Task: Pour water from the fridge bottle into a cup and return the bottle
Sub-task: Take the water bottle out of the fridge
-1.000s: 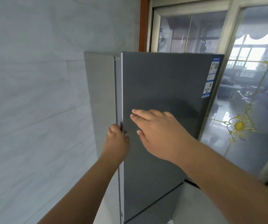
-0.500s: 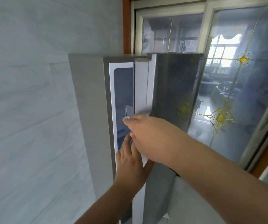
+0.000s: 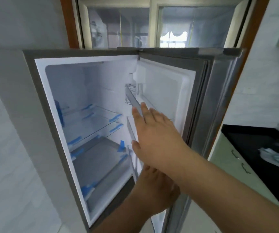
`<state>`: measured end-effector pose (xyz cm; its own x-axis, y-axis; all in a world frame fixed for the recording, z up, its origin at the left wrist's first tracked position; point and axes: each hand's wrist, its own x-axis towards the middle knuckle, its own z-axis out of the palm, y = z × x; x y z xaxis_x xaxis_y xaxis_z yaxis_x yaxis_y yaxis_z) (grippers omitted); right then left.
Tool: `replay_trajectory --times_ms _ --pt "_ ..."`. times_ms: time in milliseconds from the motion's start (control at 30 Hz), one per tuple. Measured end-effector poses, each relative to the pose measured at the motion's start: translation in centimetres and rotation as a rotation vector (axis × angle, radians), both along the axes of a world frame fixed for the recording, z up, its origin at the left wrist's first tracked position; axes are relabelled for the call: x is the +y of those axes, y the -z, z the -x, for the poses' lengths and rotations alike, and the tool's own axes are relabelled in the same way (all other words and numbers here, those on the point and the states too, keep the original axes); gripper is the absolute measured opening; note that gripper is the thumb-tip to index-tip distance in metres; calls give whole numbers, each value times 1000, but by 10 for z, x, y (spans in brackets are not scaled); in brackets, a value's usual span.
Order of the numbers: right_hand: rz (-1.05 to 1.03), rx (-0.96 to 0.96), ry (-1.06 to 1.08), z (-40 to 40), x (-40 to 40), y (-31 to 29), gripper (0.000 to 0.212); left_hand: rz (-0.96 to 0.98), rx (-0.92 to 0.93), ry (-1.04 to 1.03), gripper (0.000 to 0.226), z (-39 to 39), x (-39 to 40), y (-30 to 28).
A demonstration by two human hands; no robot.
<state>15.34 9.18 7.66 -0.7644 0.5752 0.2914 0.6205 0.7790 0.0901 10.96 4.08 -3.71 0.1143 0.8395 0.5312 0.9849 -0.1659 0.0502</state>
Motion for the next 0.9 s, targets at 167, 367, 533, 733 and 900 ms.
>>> replay_trajectory --times_ms 167,367,533,733,900 --pt "-23 -59 270 -50 56 4 86 150 -71 54 32 -19 59 26" --pt "1 68 327 -127 137 10 84 329 -38 15 63 -52 110 23" --pt "68 272 290 -173 214 28 90 405 -63 -13 65 -79 154 10" --pt "59 392 282 -199 281 37 91 495 -19 -59 76 -97 224 10" --pt "89 428 263 -206 316 43 91 595 14 -149 79 -105 281 27"
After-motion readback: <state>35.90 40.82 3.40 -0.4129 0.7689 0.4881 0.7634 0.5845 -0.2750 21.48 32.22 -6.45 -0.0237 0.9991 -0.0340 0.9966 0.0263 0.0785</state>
